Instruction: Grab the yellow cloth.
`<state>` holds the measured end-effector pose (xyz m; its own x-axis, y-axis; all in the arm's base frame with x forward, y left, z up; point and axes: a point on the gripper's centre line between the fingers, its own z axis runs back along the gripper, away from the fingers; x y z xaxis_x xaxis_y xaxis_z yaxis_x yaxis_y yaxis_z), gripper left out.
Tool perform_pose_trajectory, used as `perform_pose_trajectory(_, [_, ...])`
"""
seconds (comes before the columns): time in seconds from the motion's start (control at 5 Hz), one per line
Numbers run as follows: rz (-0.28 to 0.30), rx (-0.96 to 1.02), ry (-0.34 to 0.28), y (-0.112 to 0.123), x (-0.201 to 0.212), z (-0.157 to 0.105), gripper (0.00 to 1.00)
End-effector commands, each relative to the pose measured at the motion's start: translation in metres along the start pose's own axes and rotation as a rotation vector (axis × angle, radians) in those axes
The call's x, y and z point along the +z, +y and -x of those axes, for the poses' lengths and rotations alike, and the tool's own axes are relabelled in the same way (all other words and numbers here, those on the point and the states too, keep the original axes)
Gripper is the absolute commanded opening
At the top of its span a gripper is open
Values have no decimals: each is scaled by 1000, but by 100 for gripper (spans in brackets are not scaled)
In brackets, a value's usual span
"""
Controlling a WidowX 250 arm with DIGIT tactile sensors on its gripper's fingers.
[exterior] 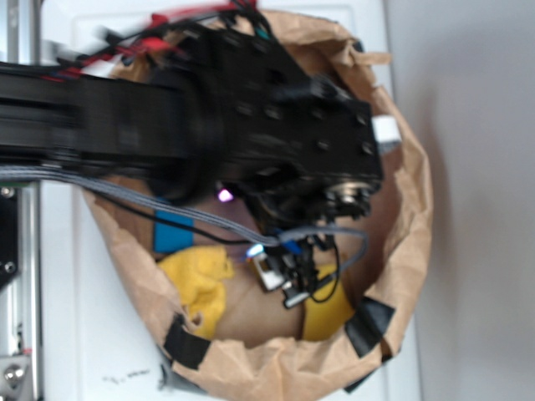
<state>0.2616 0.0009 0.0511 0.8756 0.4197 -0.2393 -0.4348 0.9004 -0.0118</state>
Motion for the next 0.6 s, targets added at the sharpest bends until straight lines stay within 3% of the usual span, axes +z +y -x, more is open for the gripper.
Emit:
perform_pose_trajectory(0.0, [-24,-152,52,16,-5,45,100])
perform_pose_trajectory(0.2, [2,-202,32,28,1,61,100])
perform_pose_trajectory(0.4, [113,-267,-13,27,-1,63,100])
